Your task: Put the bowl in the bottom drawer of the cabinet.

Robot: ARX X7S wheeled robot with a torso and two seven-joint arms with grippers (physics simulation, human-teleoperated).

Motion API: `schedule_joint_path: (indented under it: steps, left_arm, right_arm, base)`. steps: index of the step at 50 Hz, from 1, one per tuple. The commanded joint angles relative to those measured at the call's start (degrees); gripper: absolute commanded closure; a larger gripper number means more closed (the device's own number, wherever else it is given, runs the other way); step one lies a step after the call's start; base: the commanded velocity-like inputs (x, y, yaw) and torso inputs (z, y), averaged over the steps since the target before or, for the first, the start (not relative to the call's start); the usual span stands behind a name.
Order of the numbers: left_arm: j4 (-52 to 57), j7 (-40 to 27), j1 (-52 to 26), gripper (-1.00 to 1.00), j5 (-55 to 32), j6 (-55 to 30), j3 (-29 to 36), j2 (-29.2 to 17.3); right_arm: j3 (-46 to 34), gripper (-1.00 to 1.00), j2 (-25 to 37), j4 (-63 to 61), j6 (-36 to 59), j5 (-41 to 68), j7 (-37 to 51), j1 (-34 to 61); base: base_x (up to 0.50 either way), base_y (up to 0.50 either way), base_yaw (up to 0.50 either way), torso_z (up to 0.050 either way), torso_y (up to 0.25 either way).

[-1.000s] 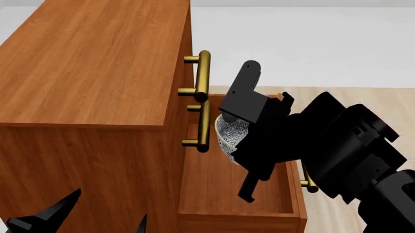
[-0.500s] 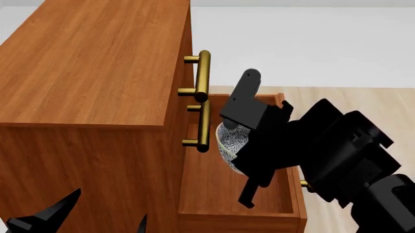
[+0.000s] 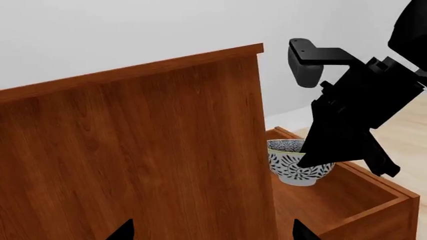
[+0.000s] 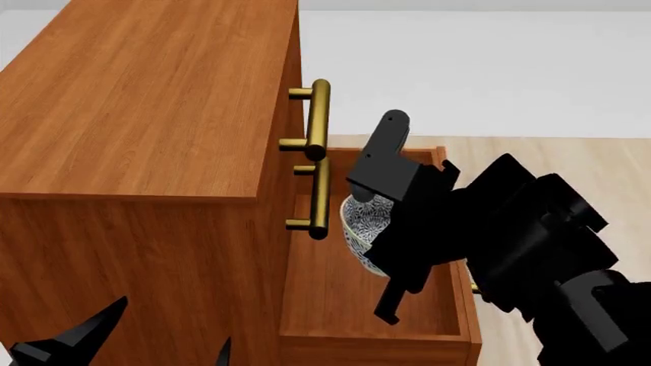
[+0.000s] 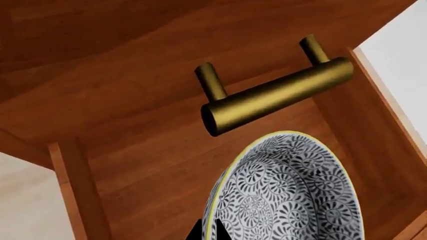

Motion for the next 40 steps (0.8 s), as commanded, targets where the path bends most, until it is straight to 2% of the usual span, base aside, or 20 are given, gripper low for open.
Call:
schedule_joint_path:
  steps: [1,11,40]
  left_arm:
    - [0.0,0.0,-0.3,-1.00,-0.2,-0.2,0.1,0.0]
    - [-0.3,0.0,-0.3,-1.00,-0.1,0.0,0.3,-0.1]
    - [-0.1,-0.3,-0.4,-1.00,-0.1,0.0,0.6,-0.3]
  right_arm:
    - [0.4,1.00,-3.9,8.5,-4.1,-1.4,-3.0,0.9]
    - [0.8,1.00,-8.8,19.6,-9.6,-2.7,-6.5,1.1]
    - [14.9,1.00,-10.0,20.0,-8.1,-17.0,-9.9,-1.6]
  base:
    - [0.00,0.00,0.00,0.000,0.000]
    - [0.00,0.00,0.00,0.000,0.000]
    - [0.00,0.00,0.00,0.000,0.000]
